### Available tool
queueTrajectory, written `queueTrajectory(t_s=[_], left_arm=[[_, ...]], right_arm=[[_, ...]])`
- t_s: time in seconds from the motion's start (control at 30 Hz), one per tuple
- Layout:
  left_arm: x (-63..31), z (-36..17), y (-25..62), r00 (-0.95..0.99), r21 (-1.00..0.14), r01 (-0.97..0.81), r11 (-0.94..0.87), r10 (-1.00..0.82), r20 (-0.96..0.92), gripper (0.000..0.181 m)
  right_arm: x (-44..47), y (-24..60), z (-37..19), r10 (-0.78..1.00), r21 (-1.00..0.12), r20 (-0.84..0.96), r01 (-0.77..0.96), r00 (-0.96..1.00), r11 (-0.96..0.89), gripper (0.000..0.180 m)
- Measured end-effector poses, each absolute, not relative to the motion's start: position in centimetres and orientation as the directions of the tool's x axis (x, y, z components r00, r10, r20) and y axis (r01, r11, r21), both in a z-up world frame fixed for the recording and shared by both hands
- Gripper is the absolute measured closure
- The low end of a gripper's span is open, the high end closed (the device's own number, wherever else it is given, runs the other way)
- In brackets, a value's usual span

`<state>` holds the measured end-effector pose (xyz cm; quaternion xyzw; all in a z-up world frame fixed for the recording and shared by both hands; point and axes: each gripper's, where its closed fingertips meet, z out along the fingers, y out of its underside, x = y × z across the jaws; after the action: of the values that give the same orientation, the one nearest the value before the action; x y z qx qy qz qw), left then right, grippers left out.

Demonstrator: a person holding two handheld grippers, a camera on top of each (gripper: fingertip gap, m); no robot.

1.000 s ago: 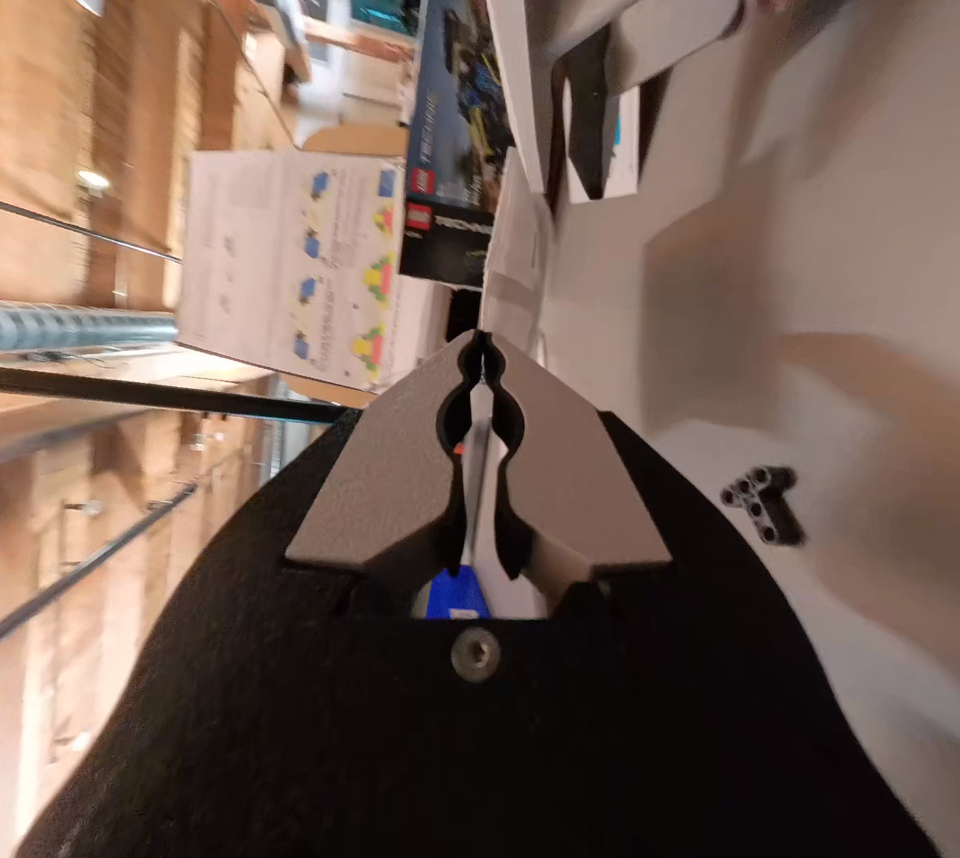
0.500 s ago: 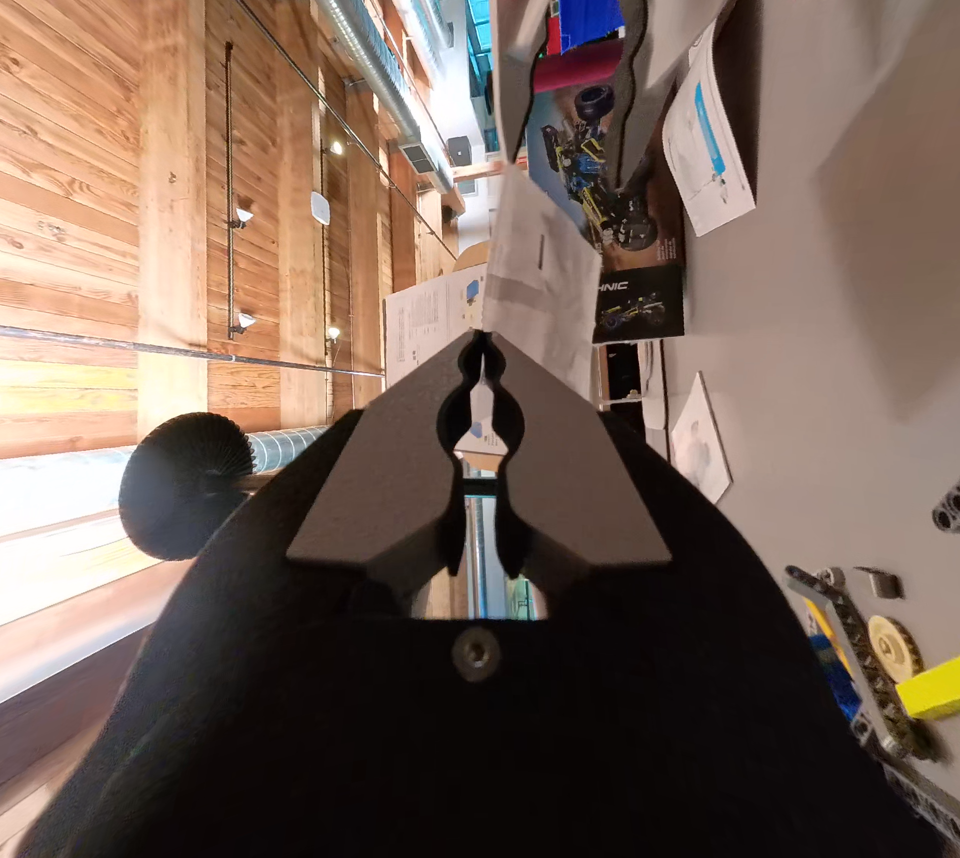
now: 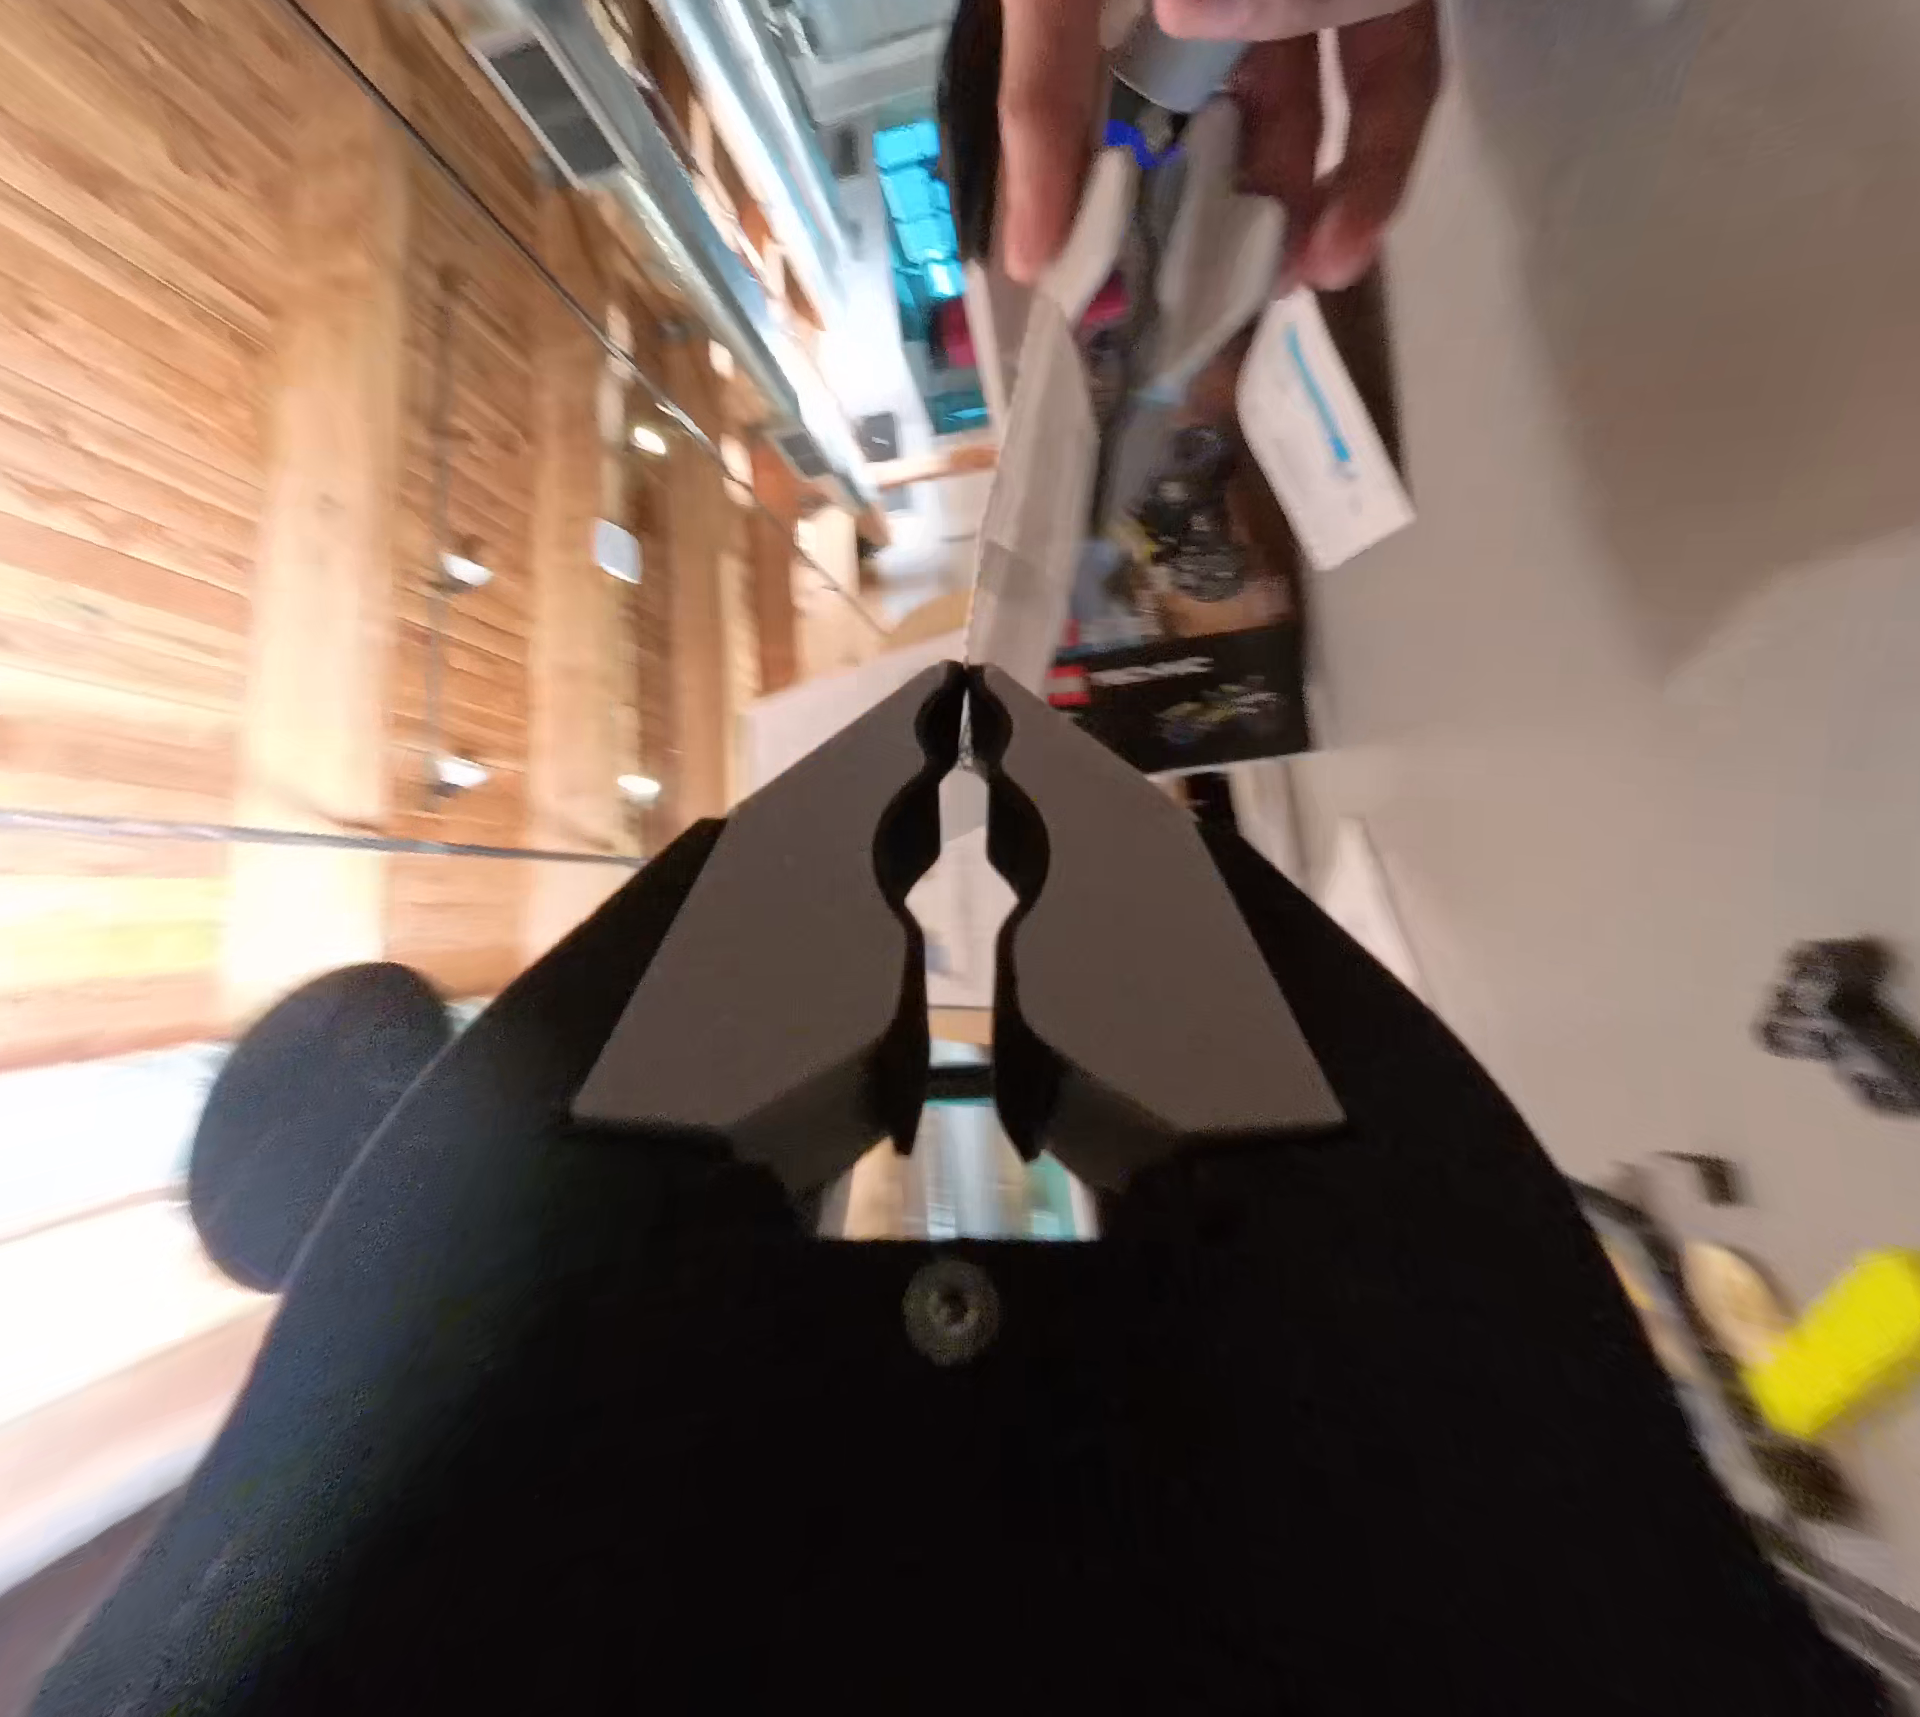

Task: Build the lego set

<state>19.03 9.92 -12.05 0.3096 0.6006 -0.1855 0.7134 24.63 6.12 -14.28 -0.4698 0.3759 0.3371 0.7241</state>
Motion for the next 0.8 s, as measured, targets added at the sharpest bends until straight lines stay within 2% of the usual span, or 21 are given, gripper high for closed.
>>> queueTrajectory(t_s=[0.03, 0.1, 0.17, 0.27, 0.33, 0.4, 0.47, 0.53, 0.6, 0.8], left_arm=[[19.5, -12.7, 10.5, 0.115, 0.129, 0.642, 0.755, 0.072, -0.991, 0.177], [20.4, -14.0, 11.6, -0.133, -0.129, 0.620, 0.774, -0.058, -0.989, 0.161], [20.2, -14.7, 12.2, -0.394, -0.414, 0.549, 0.727, -0.212, -0.894, 0.149], [19.5, -13.8, 12.6, -0.704, -0.777, 0.346, 0.525, -0.402, -0.585, 0.138], [20.4, -12.2, 13.7, -0.798, -0.926, 0.141, 0.350, -0.514, -0.315, 0.134], [21.4, -11.5, 14.7, -0.842, -0.977, -0.075, 0.199, -0.537, -0.045, 0.137], [20.9, -11.5, 14.4, -0.882, -0.959, -0.262, 0.110, -0.431, 0.191, 0.140], [20.6, -11.5, 13.9, -0.877, -0.924, -0.379, 0.050, -0.338, 0.341, 0.153], [20.3, -11.7, 13.3, -0.866, -0.899, -0.438, 0.011, -0.273, 0.419, 0.153], [19.9, -12.2, 12.5, -0.850, -0.867, -0.498, 0.009, -0.201, 0.487, 0.178]], right_arm=[[24.8, 5.6, -13.6, 0.151, -0.438, -0.842, -0.820, 0.518, 0.369, 0.171], [24.4, 5.4, -13.0, 0.146, -0.501, -0.800, -0.782, 0.581, 0.371, 0.176], [23.8, 5.8, -13.2, 0.069, -0.632, -0.725, -0.701, 0.686, 0.331, 0.175], [22.6, 6.0, -12.4, 0.026, -0.766, -0.592, -0.572, 0.805, 0.294, 0.176], [21.5, 6.4, -12.1, 0.054, -0.808, -0.539, -0.534, 0.840, 0.249, 0.176], [20.6, 6.6, -11.8, 0.086, -0.830, -0.498, -0.504, 0.863, 0.238, 0.176], [20.6, 6.5, -11.5, 0.110, -0.813, -0.511, -0.521, 0.852, 0.259, 0.176], [20.2, 6.6, -11.3, 0.151, -0.792, -0.530, -0.550, 0.835, 0.263, 0.176], [20.0, 6.8, -11.5, 0.147, -0.796, -0.532, -0.552, 0.834, 0.251, 0.176], [19.9, 6.9, -12.5, 0.090, -0.817, -0.536, -0.543, 0.839, 0.192, 0.176]])
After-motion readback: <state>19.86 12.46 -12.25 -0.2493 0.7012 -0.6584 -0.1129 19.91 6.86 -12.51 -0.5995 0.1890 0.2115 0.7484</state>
